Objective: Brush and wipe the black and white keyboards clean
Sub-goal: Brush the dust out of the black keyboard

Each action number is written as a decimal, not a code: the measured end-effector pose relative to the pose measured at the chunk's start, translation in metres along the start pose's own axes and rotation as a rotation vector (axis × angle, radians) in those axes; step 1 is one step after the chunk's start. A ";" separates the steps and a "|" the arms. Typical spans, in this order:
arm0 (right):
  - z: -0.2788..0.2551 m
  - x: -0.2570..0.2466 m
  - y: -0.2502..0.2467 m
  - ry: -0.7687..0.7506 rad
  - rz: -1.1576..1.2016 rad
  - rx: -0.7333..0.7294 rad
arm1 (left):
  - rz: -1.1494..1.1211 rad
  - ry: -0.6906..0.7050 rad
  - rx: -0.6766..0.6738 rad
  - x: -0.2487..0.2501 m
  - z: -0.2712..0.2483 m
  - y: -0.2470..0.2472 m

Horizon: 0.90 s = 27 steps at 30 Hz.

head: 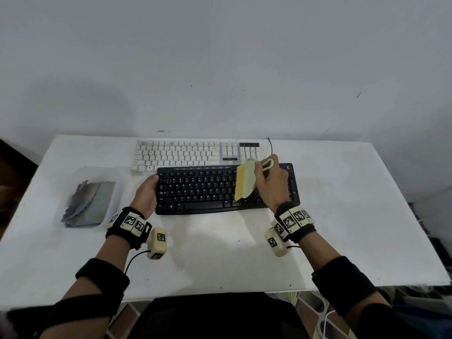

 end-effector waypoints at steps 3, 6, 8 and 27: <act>-0.003 -0.002 0.009 0.006 0.007 -0.003 | -0.004 0.000 -0.001 -0.001 0.002 -0.001; -0.009 -0.006 0.017 -0.034 0.011 -0.088 | -0.006 0.002 -0.008 -0.001 0.003 -0.001; -0.014 -0.007 0.020 -0.076 -0.010 -0.168 | 0.000 0.003 0.008 -0.003 0.005 -0.003; -0.016 -0.009 0.018 -0.109 -0.012 -0.254 | 0.009 0.001 0.022 -0.005 0.007 -0.007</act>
Point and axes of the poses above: each hand's wrist, its own z-axis towards the middle knuckle, its own y-axis out of the palm, x = y × z, the point moved 5 cm from there along z, towards the middle knuckle
